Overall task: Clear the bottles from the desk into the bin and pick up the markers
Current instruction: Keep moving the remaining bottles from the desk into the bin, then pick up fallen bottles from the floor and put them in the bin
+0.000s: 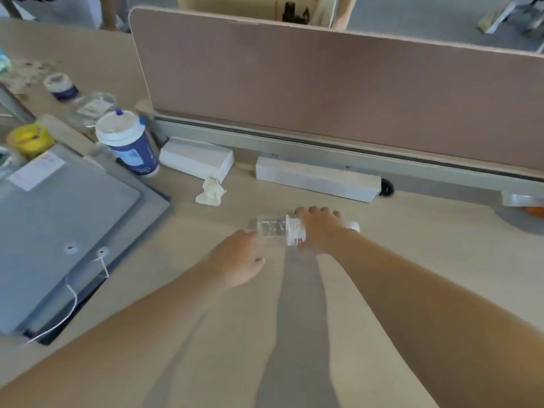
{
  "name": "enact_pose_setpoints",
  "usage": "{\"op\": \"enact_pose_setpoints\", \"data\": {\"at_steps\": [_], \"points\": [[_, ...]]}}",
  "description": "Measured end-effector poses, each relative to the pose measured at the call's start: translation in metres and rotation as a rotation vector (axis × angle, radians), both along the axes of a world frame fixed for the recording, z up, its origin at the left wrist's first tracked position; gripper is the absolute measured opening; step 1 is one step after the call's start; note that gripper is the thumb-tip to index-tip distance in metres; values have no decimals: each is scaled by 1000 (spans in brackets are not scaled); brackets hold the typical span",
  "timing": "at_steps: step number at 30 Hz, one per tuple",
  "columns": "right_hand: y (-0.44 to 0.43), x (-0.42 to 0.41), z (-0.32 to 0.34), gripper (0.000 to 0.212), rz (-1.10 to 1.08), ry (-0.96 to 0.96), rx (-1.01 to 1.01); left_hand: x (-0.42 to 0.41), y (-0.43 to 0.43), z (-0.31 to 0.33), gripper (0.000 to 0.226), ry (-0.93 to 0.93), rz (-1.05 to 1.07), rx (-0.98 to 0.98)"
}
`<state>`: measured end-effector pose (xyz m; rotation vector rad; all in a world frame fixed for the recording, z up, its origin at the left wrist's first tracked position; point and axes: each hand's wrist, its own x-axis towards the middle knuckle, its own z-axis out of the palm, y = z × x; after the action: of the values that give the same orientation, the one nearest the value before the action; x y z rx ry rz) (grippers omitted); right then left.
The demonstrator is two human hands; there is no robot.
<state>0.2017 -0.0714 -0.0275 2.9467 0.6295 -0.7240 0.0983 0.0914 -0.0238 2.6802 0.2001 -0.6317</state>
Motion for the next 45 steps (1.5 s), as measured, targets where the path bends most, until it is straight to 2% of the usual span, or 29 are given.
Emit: {"op": "enact_pose_setpoints", "data": {"at_steps": [4,8,12,16,22,27,32,35,39,45], "points": [[-5,-11,-13,66,-138,-40,74,-4,4,-9,40,60,72,-14],[-48,-27,4,61,-346,-42,110,5,-13,6,37,50,35,-39],[-122,-37,48,54,-501,-129,131,36,-66,34,39,-19,-102,-28],[-218,-70,113,56,-680,-281,138,55,-169,70,33,-108,-338,-73],[-381,-211,193,51,-1144,-501,39,16,-373,139,39,-224,-747,-204],[-479,-407,211,46,-1706,-533,53,-99,-520,170,36,-251,-1093,-322],[-506,-603,173,50,-2131,-506,98,-240,-611,152,38,-130,-1424,-304],[-503,-686,132,58,-2299,-352,64,-311,-643,125,36,-51,-1544,-257],[-511,-748,64,73,-2438,-194,95,-376,-677,79,34,70,-1648,-154],[-554,-797,-44,71,-2499,31,263,-437,-742,3,35,183,-1654,19]]}}
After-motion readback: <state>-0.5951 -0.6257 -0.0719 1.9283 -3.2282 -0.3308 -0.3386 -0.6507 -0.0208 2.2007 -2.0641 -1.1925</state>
